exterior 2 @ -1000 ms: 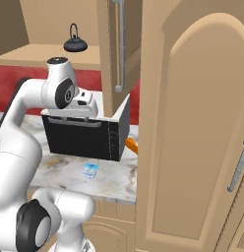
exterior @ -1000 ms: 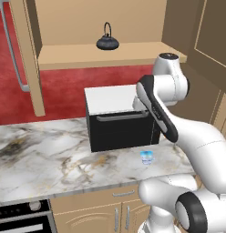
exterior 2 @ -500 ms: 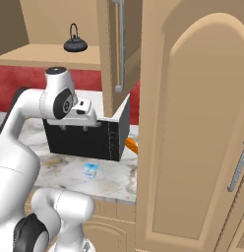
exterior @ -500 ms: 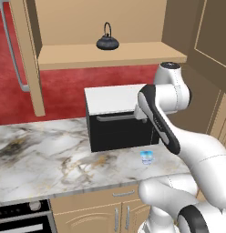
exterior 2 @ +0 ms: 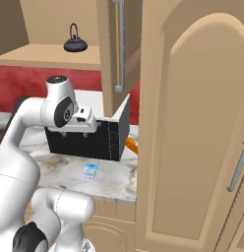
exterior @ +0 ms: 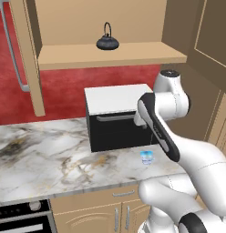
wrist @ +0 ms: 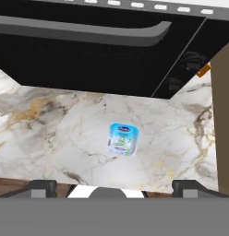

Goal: Pick the yogurt and yogurt from the counter and place them in the cabinets closest to them.

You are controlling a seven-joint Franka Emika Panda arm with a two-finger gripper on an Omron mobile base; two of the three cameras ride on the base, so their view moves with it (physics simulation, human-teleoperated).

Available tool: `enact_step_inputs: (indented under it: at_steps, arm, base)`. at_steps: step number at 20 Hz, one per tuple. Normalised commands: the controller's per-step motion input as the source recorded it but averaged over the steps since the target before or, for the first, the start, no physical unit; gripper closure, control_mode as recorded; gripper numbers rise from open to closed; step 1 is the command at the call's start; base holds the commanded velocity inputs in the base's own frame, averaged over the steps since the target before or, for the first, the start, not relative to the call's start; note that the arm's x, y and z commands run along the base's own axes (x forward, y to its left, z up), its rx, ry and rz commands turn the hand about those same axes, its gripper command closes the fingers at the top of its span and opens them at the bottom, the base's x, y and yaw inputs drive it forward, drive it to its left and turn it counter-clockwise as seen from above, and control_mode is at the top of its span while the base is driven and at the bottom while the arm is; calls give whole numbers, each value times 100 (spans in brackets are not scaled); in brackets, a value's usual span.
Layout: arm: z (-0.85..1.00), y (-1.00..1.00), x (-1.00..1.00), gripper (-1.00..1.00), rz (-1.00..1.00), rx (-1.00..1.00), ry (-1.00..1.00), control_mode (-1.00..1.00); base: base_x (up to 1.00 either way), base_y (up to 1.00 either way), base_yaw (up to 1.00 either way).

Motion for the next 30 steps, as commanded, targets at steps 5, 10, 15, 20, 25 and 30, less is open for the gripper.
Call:
enact_step_inputs:
  at_steps: [5, 10, 15, 20, 25, 30]
  arm:
    - [-10, 0, 0, -100, 0, 0, 5, -100]
    - [-28, 0, 0, -100, 0, 0, 7, -100]
    - [-34, 0, 2, -100, 0, 0, 8, -100]
    - [-31, -1, 0, -100, 0, 0, 2, -100]
    - [-31, -4, 1, -100, 0, 0, 0, -100]
    - [-31, -6, 1, -100, 0, -1, -1, -100]
  base:
    - [0, 0, 0]
    - [0, 0, 0]
    - [0, 0, 0]
    - [0, 0, 0]
    - [0, 0, 0]
    - [0, 0, 0]
